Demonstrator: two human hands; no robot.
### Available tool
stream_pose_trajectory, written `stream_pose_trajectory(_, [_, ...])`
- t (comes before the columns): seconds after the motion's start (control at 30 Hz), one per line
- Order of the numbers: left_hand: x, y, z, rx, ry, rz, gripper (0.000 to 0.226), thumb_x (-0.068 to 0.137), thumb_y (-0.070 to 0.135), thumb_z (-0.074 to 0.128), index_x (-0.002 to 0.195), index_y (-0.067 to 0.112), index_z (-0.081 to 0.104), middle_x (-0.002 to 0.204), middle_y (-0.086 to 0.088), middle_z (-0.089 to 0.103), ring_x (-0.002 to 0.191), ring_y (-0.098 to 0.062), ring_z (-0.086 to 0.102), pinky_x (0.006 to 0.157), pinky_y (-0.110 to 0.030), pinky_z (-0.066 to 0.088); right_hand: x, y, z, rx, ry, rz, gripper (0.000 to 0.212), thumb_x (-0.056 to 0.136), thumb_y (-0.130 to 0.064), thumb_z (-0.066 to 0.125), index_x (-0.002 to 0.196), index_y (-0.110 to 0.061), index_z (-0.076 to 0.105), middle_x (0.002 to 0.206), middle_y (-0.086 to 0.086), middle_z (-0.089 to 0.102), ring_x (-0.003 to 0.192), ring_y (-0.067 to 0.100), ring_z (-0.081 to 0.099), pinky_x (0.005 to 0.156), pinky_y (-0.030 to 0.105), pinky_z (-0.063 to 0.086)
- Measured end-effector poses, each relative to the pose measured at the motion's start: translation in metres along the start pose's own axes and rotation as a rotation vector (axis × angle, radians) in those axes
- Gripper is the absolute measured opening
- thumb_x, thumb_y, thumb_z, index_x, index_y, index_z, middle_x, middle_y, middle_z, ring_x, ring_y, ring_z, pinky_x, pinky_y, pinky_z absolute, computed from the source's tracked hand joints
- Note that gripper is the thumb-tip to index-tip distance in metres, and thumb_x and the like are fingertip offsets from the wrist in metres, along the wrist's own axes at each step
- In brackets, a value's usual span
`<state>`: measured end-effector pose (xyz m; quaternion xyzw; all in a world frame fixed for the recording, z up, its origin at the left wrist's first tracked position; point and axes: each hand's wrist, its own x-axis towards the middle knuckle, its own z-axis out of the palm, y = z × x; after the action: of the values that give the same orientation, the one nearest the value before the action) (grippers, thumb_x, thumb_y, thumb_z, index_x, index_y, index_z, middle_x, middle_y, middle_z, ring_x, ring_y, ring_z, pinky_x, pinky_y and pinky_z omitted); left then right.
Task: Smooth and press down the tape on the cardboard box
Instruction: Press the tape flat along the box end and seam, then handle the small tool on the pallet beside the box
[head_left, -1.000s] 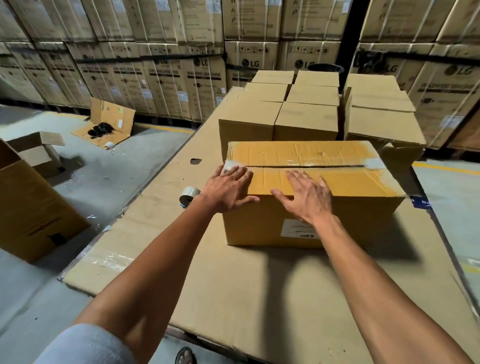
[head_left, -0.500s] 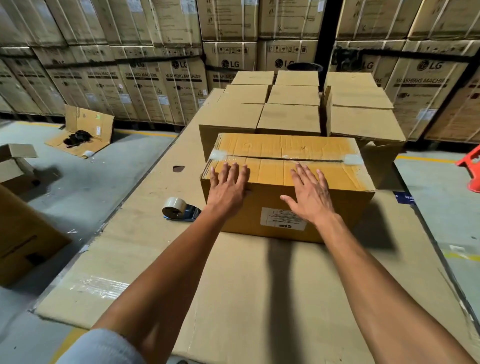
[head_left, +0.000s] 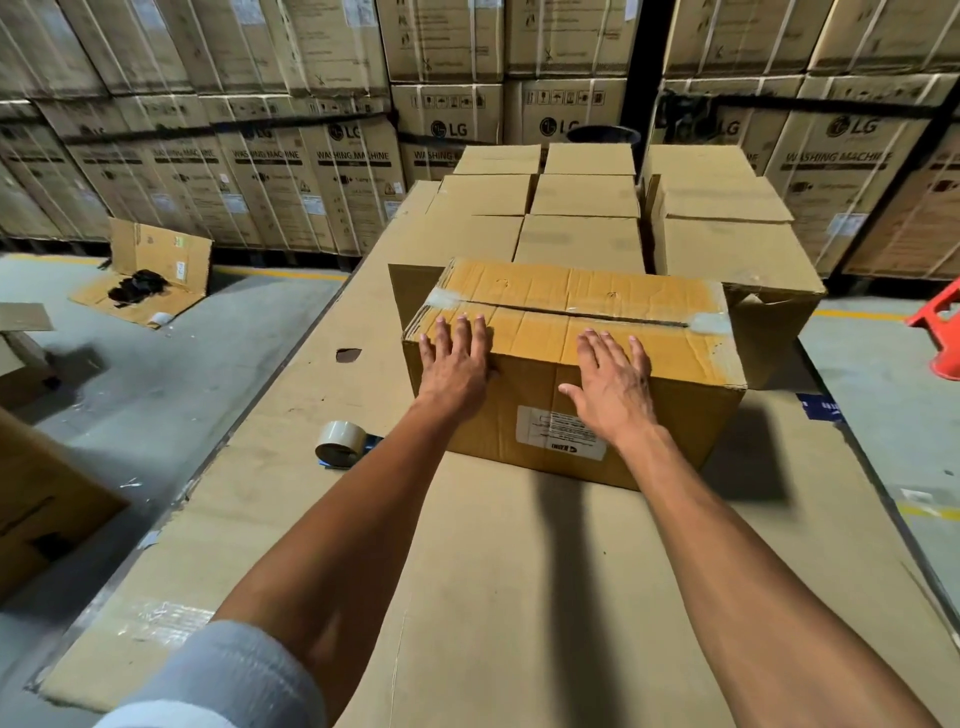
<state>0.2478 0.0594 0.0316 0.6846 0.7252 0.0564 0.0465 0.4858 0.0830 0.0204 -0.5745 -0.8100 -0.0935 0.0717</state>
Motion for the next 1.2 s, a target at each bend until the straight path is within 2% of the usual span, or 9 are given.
stream_pose_trajectory(0.23, [0.007, 0.002, -0.004, -0.038, -0.035, 0.021, 0.087, 0.115, 0.032, 0.048, 0.172, 0.014, -0.015, 0.181, -0.014, -0.016, 0.164, -0.045, -0.024, 0.128, -0.066, -0.015, 0.011, 0.013, -0.004, 0.013, -0.038, -0.029, 0.082, 0.105, -0.056, 0.048, 0.168, -0.014, 0.017, 0.176, 0.007, 0.017, 0.163, 0.024, 0.015, 0.131, 0.054, -0.004])
stream_pose_trajectory(0.37, [0.003, -0.020, -0.015, -0.068, -0.056, 0.158, 0.086, 0.114, 0.022, 0.051, 0.173, 0.012, -0.009, 0.183, -0.011, -0.011, 0.167, -0.036, -0.020, 0.132, -0.059, -0.011, 0.015, 0.018, -0.007, 0.031, -0.065, -0.027, 0.083, 0.104, -0.055, 0.050, 0.168, -0.015, 0.015, 0.177, 0.006, 0.015, 0.164, 0.022, 0.013, 0.130, 0.052, -0.006])
stream_pose_trajectory(0.47, [-0.014, -0.046, -0.018, -0.208, 0.012, 0.231, 0.076, 0.113, 0.015, 0.052, 0.174, 0.012, 0.008, 0.183, -0.010, 0.006, 0.170, -0.029, -0.005, 0.138, -0.052, 0.004, 0.012, 0.011, -0.011, 0.059, -0.069, 0.008, 0.084, 0.104, -0.051, 0.054, 0.168, -0.014, 0.016, 0.176, 0.007, 0.015, 0.164, 0.024, 0.012, 0.132, 0.053, -0.002])
stream_pose_trajectory(0.6, [-0.041, -0.094, -0.005, -0.213, 0.229, 0.290, 0.065, 0.108, 0.007, 0.055, 0.168, 0.011, 0.031, 0.177, -0.012, 0.028, 0.165, -0.032, 0.025, 0.132, -0.056, 0.031, -0.005, -0.036, -0.005, 0.160, 0.105, -0.013, 0.076, 0.102, -0.040, 0.060, 0.164, -0.010, 0.029, 0.172, 0.013, 0.028, 0.162, 0.029, 0.021, 0.133, 0.052, 0.006])
stream_pose_trajectory(0.7, [-0.057, -0.131, 0.006, -0.191, 0.227, 0.268, 0.069, 0.108, 0.010, 0.058, 0.171, 0.012, 0.028, 0.181, -0.009, 0.021, 0.165, -0.029, 0.024, 0.135, -0.046, 0.026, -0.017, -0.097, 0.002, 0.227, 0.257, -0.066, 0.069, 0.098, -0.031, 0.064, 0.159, -0.009, 0.040, 0.168, 0.016, 0.036, 0.159, 0.033, 0.029, 0.132, 0.052, 0.016])
stream_pose_trajectory(0.8, [-0.065, -0.175, 0.016, -0.212, 0.124, 0.156, 0.070, 0.111, 0.015, 0.056, 0.172, 0.013, 0.023, 0.181, -0.008, 0.019, 0.166, -0.028, 0.023, 0.135, -0.042, 0.025, -0.021, -0.163, 0.013, 0.272, 0.282, -0.131, 0.064, 0.095, -0.027, 0.063, 0.155, -0.009, 0.046, 0.166, 0.014, 0.039, 0.156, 0.032, 0.033, 0.130, 0.052, 0.024])
stream_pose_trajectory(0.97, [-0.070, -0.259, 0.038, -0.216, -0.071, 0.074, 0.071, 0.110, 0.024, 0.060, 0.170, 0.012, 0.025, 0.179, -0.010, 0.022, 0.161, -0.035, 0.033, 0.131, -0.046, 0.033, -0.016, -0.250, 0.047, 0.435, 0.073, -0.116, 0.044, 0.097, -0.021, 0.061, 0.140, -0.014, 0.058, 0.142, 0.006, 0.059, 0.129, 0.026, 0.055, 0.107, 0.048, 0.050])
stream_pose_trajectory(1.1, [-0.072, -0.303, 0.057, -0.227, -0.171, 0.069, 0.076, 0.109, 0.042, 0.062, 0.171, 0.016, 0.026, 0.179, -0.008, 0.023, 0.160, -0.034, 0.032, 0.130, -0.048, 0.035, -0.006, -0.291, 0.084, 0.571, -0.289, 0.040, 0.043, 0.105, -0.029, 0.053, 0.145, -0.014, 0.055, 0.147, 0.008, 0.056, 0.134, 0.030, 0.053, 0.108, 0.042, 0.048])
stream_pose_trajectory(1.2, [-0.065, -0.325, 0.072, -0.249, -0.176, 0.100, 0.071, 0.111, 0.045, 0.056, 0.169, 0.015, 0.030, 0.177, -0.011, 0.026, 0.158, -0.037, 0.036, 0.128, -0.050, 0.036, 0.005, -0.314, 0.110, 0.637, -0.419, 0.185, 0.039, 0.106, -0.029, 0.053, 0.138, -0.007, 0.061, 0.143, 0.017, 0.061, 0.132, 0.036, 0.056, 0.109, 0.042, 0.047])
